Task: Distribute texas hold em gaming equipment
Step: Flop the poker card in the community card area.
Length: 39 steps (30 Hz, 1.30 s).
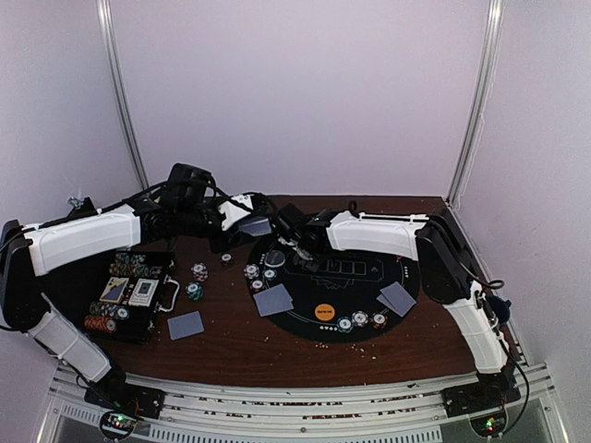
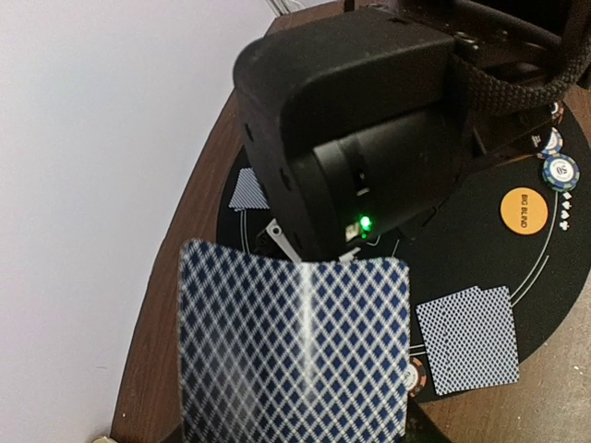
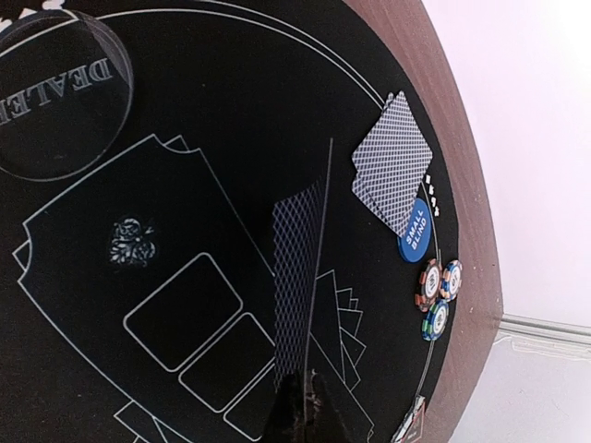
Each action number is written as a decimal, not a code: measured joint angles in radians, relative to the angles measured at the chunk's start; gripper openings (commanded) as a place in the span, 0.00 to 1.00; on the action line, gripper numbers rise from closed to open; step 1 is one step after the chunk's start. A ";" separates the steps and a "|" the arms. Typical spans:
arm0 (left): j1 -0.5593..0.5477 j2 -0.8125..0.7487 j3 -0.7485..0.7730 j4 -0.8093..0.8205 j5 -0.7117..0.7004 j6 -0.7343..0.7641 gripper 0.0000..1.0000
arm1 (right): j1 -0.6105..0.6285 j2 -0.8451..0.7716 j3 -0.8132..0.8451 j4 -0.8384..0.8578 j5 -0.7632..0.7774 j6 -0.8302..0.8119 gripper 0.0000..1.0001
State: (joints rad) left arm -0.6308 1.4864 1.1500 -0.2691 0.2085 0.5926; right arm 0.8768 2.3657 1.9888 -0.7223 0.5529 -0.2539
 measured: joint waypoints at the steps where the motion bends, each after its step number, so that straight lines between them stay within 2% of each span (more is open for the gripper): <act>1: 0.000 0.000 0.000 0.003 0.002 0.000 0.05 | 0.000 0.000 -0.001 0.002 0.009 0.000 0.00; 10: 0.000 0.000 0.000 0.006 0.013 0.000 0.05 | -0.005 -0.008 -0.035 0.019 0.066 -0.001 0.00; 24: 0.000 0.000 0.000 0.006 0.021 0.000 0.05 | -0.008 -0.031 -0.049 0.016 0.045 0.003 0.00; 32: 0.000 0.000 0.000 0.007 0.029 0.000 0.05 | 0.001 -0.026 -0.038 -0.026 -0.116 0.004 0.00; 39: 0.001 0.000 0.000 0.007 0.031 0.000 0.05 | 0.004 -0.009 -0.006 -0.047 -0.232 0.015 0.05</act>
State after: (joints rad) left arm -0.6300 1.4868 1.1496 -0.2623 0.2394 0.5926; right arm 0.8810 2.3566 1.9827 -0.7692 0.3206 -0.2386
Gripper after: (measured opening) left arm 0.477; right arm 0.038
